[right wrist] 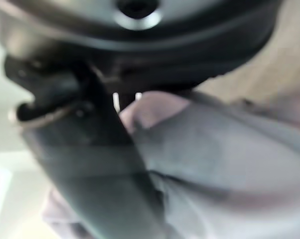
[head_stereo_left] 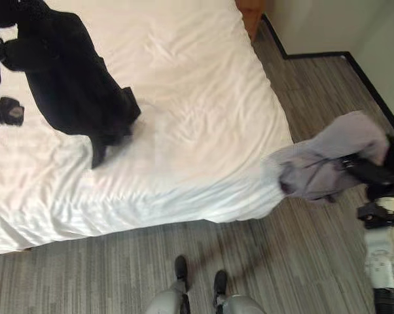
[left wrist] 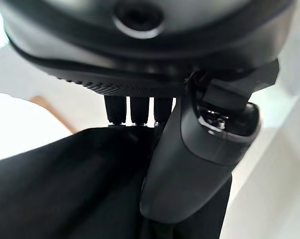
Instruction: Pick up bed clothes into laundry basket.
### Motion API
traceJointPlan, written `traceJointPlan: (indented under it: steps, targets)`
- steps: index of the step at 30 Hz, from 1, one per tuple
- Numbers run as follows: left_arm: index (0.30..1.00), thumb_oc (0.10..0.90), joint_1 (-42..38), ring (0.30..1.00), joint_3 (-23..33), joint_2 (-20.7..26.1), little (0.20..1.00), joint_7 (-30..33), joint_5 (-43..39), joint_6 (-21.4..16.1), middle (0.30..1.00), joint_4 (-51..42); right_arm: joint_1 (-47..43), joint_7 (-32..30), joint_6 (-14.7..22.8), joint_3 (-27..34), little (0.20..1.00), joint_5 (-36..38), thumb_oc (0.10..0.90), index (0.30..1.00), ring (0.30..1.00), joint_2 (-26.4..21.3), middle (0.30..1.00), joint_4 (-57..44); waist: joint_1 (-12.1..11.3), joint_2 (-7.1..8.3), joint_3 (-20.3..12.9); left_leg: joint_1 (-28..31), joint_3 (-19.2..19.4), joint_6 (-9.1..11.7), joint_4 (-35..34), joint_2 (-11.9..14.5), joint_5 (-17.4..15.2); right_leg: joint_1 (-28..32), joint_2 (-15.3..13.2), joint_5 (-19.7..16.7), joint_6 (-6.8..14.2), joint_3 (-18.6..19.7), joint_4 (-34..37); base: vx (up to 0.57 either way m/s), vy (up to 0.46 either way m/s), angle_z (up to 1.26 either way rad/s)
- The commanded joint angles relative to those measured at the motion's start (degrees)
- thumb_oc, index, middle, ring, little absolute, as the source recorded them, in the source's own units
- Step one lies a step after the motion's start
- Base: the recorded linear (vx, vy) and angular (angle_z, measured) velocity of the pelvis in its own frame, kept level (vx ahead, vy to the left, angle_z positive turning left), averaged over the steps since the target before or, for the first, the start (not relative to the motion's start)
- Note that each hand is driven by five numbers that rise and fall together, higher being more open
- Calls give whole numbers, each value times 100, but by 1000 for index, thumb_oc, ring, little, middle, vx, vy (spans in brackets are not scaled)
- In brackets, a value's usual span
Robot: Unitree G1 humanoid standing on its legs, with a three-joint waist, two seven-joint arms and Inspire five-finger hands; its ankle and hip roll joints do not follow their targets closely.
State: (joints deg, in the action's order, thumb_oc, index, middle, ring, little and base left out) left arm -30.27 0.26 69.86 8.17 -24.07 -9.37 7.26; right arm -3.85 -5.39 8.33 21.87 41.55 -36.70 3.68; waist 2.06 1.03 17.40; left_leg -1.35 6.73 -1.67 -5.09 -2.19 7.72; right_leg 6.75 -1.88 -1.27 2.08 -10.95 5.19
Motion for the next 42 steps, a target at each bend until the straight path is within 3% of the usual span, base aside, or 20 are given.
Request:
traceJointPlan:
  steps: [1,3,4,5,6,9,10,11,14,22,26,29,30,32,36,38,39,40,41,42]
  targets:
    - [300,400,677,300,1136,-966,300,194,-234,-787,300,-613,-56,81,844,113,300,125,400,300,300,-87,300,-905,84,-50,-1311,717,46,471,18,345,-926,-121,-105,656,310,-116,-410,0,0,0]
    - [300,400,1149,300,1478,-1332,300,195,-148,-739,300,-918,-23,82,789,65,300,43,400,300,300,-38,300,-1029,118,-79,-1335,765,74,464,18,347,-936,-95,-103,672,297,-96,-424,-21,-14,-12]
    - [300,400,1437,300,1608,-1764,300,177,-137,-735,300,-1104,5,71,742,51,300,-81,400,300,300,-9,300,-1134,136,-77,-1346,780,90,459,21,349,-937,-91,-102,673,286,-88,-435,-46,-26,-11]
    - [300,400,1978,300,1724,-2643,300,-73,-409,-733,300,-1451,65,81,691,206,300,-248,400,300,300,125,300,-1347,145,-41,-1324,775,95,438,35,356,-931,-106,-88,689,257,-71,-477,-38,-20,-7]
    - [300,400,2060,300,1773,-2703,300,-94,-410,-703,300,-1530,98,74,672,202,300,-261,400,300,300,108,300,-1386,147,-73,-1340,783,101,437,33,356,-932,-107,-88,695,257,-64,-488,0,0,0]
    - [300,400,2851,300,1762,-3984,300,-428,-984,-564,300,-1877,274,62,700,431,300,-254,400,300,300,523,300,-1555,177,-42,-1311,808,109,403,46,381,-941,-126,-74,715,206,-34,-539,-3,-3,-2]
    - [300,400,2893,300,1770,-4014,300,-436,-984,-549,300,-1918,302,63,694,432,300,-258,400,300,300,517,300,-1574,175,-56,-1320,818,112,404,44,382,-942,-121,-74,720,206,-30,-545,-44,-24,-1]
    - [300,400,3370,300,1761,-4766,300,-457,-1222,-467,300,-2068,410,19,727,536,300,-297,400,300,300,788,300,-1615,165,-34,-1291,829,147,384,51,399,-937,-113,-54,683,174,1,-496,-41,-22,-3]
    - [300,400,3895,300,1873,-5471,300,-369,-1284,-455,300,-2196,612,-5,759,583,300,-276,400,300,300,1173,300,-1544,104,21,-1273,887,186,343,56,399,-961,-48,-12,655,148,41,-408,-41,-34,-13]
    - [300,400,3753,300,1736,-5130,300,-726,-991,-445,300,-2465,968,407,545,-28,300,-367,400,300,300,1572,300,-1777,119,-32,-1196,971,201,358,56,429,-966,117,35,655,120,56,-272,-4,-11,-6]
    - [300,400,3686,300,1504,-5281,300,-748,-1087,-443,300,-2455,958,475,509,-244,300,-218,400,300,300,1767,300,-1779,158,-51,-1159,966,174,353,72,440,-959,70,43,649,110,109,-327,-25,-5,-1]
    - [300,400,3755,300,1465,-5379,300,-800,-1244,-433,300,-2497,895,496,539,-214,300,-143,400,300,300,1741,300,-1784,162,13,-1025,741,86,312,848,403,-1204,-25,-25,678,60,349,-577,-47,-6,-10]
    - [300,400,3767,300,1464,-5332,300,-808,-1201,-474,300,-2569,726,502,584,-310,300,-128,400,300,300,1650,300,-1756,51,63,-828,398,-405,349,1540,277,-1351,-184,-57,649,5,646,-766,-173,52,-26]
    - [300,400,3753,300,1557,-5276,300,-772,-1257,-587,300,-2682,419,507,625,-501,300,-64,400,300,300,1498,300,-1682,-151,75,-667,161,-1353,460,1923,150,-1378,-543,-49,553,61,1196,-999,-158,111,-91]
    - [300,400,3881,300,1857,-5249,300,-661,-1347,-737,300,-3012,331,547,623,-602,300,97,400,300,300,1404,300,-1713,-174,114,-719,287,-2726,554,2619,482,-1270,-886,31,473,343,2336,-1191,35,206,-200]
    - [300,400,3877,300,1927,-5159,300,-618,-1267,-763,300,-3100,404,537,629,-566,300,221,400,300,300,1416,300,-1671,-27,72,-801,526,-3051,652,2567,675,-1156,-1071,151,346,522,2854,-1228,17,240,-116]
    - [300,400,3876,300,1928,-5155,300,-618,-1266,-763,300,-3098,402,538,630,-568,300,223,400,300,300,1418,300,-1668,-43,65,-822,547,-3016,632,2539,692,-1176,-1065,156,373,518,2856,-1215,48,265,-152]
    - [300,400,3761,300,1923,-5048,300,-580,-1210,-792,300,-3102,430,504,655,-551,300,271,400,300,300,1410,300,-1594,127,23,-883,746,-3058,707,2452,817,-1221,-1177,212,329,615,3150,-1258,-52,419,-198]
    - [300,400,3466,300,1824,-4813,300,-510,-1111,-839,300,-3207,511,480,635,-536,300,135,400,300,300,1316,300,-1656,442,-6,-925,1017,-3066,677,2071,882,-1711,-1474,275,222,808,3644,-1407,-287,596,-268]
    - [300,400,3202,300,1673,-4652,300,-551,-1116,-906,300,-3203,525,495,639,-472,300,109,400,300,300,1338,300,-1733,552,112,-922,1216,-2441,577,1486,864,-2256,-1741,218,-102,941,3944,-1214,-441,617,-267]
